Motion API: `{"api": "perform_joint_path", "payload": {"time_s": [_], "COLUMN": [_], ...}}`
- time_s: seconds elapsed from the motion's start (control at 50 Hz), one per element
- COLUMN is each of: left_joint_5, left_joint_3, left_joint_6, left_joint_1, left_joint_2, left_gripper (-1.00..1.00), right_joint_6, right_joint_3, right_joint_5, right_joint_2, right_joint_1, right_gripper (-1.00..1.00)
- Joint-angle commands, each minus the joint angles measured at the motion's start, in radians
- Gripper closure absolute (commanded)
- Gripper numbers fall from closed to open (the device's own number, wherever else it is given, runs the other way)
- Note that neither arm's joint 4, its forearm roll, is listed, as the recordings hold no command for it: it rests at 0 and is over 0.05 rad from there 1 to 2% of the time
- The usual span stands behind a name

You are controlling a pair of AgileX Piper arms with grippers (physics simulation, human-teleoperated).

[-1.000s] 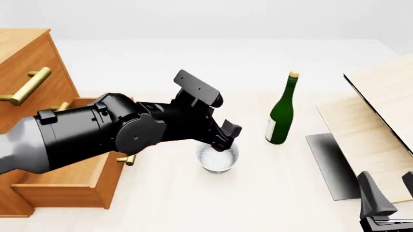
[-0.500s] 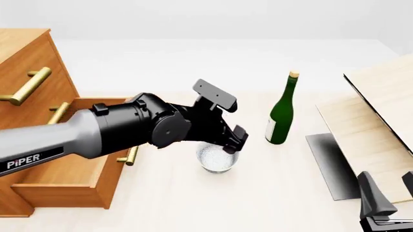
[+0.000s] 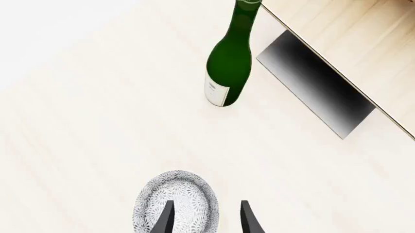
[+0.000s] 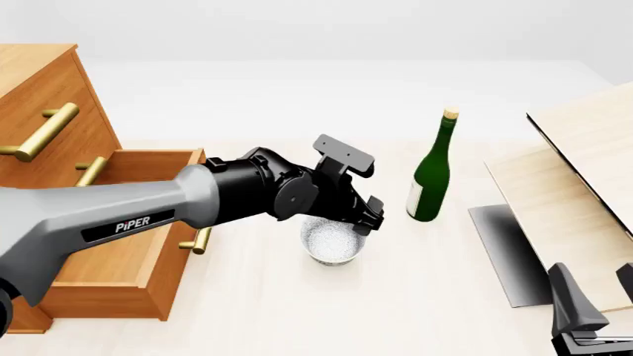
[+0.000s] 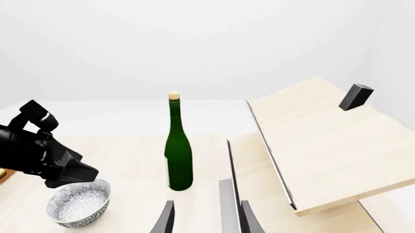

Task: Put the bowl in the bottom drawer of the cabinet.

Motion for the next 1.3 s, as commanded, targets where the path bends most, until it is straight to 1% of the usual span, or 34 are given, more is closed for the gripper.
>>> {"api": "perform_joint_path", "payload": {"time_s": [0.02, 0.08, 0.24, 0.38, 0.48, 0.66, 0.96, 1.3], "left_joint_5": [-0.004, 0.001, -0.035, -0.041, -0.070, -0.079, -0.115, -0.141], "left_joint_3": [-0.024, -0.034, -0.017, -0.018, 0.007, 0.007, 0.046, 0.060], "left_joint_6": [-0.017, -0.023, -0.042, -0.055, -0.074, -0.086, -0.108, -0.123], "left_joint_1": [-0.001, -0.004, -0.017, -0.024, -0.033, -0.031, -0.034, -0.032], "left_joint_2": [0.051, 0.057, 0.084, 0.095, 0.113, 0.131, 0.141, 0.156], "left_gripper": [-1.00, -1.00, -1.00, -1.00, -1.00, -1.00, -1.00, -1.00], "right_joint_6": [0.000, 0.000, 0.000, 0.000, 0.000, 0.000, 0.000, 0.000], "right_joint_3": [0.000, 0.000, 0.000, 0.000, 0.000, 0.000, 0.000, 0.000], "right_joint_5": [0.000, 0.000, 0.000, 0.000, 0.000, 0.000, 0.000, 0.000], "right_joint_2": [0.000, 0.000, 0.000, 0.000, 0.000, 0.000, 0.000, 0.000], "right_joint_1": [0.000, 0.000, 0.000, 0.000, 0.000, 0.000, 0.000, 0.000], "right_gripper": [-1.00, -1.00, -1.00, -1.00, -1.00, -1.00, -1.00, -1.00]}}
